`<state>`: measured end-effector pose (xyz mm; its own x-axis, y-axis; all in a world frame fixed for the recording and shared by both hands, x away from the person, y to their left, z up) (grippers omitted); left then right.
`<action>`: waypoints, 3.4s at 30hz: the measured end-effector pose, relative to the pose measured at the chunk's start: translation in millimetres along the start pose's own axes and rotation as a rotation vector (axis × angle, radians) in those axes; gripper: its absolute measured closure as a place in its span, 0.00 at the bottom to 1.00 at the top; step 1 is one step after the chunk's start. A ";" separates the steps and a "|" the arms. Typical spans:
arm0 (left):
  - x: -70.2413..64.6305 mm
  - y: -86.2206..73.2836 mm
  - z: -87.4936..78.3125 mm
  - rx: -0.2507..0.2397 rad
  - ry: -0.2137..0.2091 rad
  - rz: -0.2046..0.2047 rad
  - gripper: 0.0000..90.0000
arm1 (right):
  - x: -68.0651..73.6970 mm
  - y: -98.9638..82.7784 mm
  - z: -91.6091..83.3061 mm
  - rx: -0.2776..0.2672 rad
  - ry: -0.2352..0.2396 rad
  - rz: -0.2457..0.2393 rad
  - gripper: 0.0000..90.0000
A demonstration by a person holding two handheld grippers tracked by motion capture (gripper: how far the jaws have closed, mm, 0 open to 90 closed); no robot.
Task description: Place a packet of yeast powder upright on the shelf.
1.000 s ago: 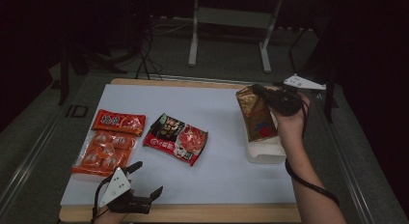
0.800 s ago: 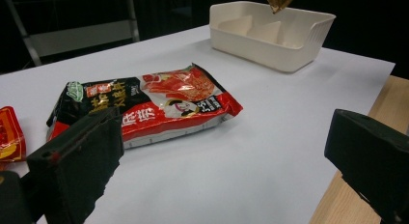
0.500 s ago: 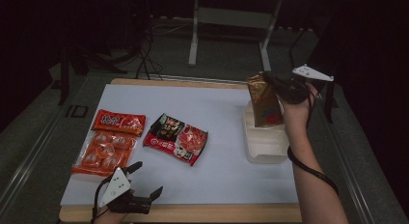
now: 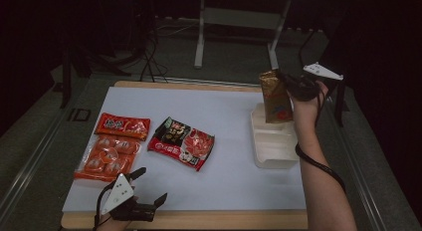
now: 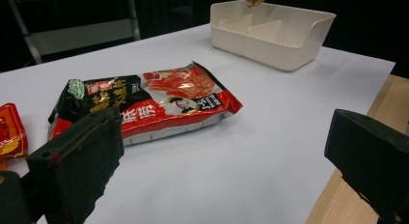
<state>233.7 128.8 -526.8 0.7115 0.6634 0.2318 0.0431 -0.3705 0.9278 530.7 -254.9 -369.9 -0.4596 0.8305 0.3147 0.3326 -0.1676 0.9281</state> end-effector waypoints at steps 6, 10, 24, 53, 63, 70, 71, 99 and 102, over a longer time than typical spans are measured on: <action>-0.1 -1.7 -3.7 0.004 0.009 -0.005 0.01 | -6.2 5.9 7.5 -0.041 -0.014 -0.032 0.98; -0.7 -3.3 -6.6 0.006 0.017 -0.012 0.01 | -8.7 8.6 18.5 -0.057 -0.004 -0.042 0.98; -0.7 -7.2 -12.1 0.019 0.033 -0.024 0.01 | -25.7 -4.7 43.6 -0.091 0.016 -0.018 0.97; -1.5 -4.7 -9.0 0.019 0.024 -0.006 0.01 | -35.2 -54.3 34.0 0.079 0.025 0.085 0.95; -2.6 -3.9 -7.3 0.020 0.018 0.003 0.01 | -53.6 -63.1 13.2 0.081 -0.018 0.136 0.94; -2.7 -4.0 -6.1 0.022 0.016 0.001 0.01 | -67.9 -64.3 -2.5 0.120 -0.084 0.167 0.85; -2.9 -3.9 -5.9 0.022 0.015 0.000 0.01 | -68.8 -63.8 -4.5 0.122 -0.094 0.176 0.82; -5.3 3.6 12.9 0.039 -0.064 -0.051 0.04 | 5.5 -76.0 -68.9 0.170 0.029 0.126 0.14; -6.3 7.0 14.4 0.043 -0.075 -0.073 0.03 | 12.2 -80.0 -73.2 0.165 0.041 0.121 0.12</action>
<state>239.6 112.7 -526.0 0.7559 0.6396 0.1396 0.1260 -0.3513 0.9277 438.2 -270.2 -425.8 -0.4402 0.7865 0.4333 0.5167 -0.1728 0.8386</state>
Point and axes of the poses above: each handheld gripper's, and its own axes: z roughly forward along the jaws, y roughly out of its top, x roughly to its left, the point moved 8 cm from there along z, roughly forward along the jaws, and after that the axes turned 15 degrees about z, right-handed, at the moved point
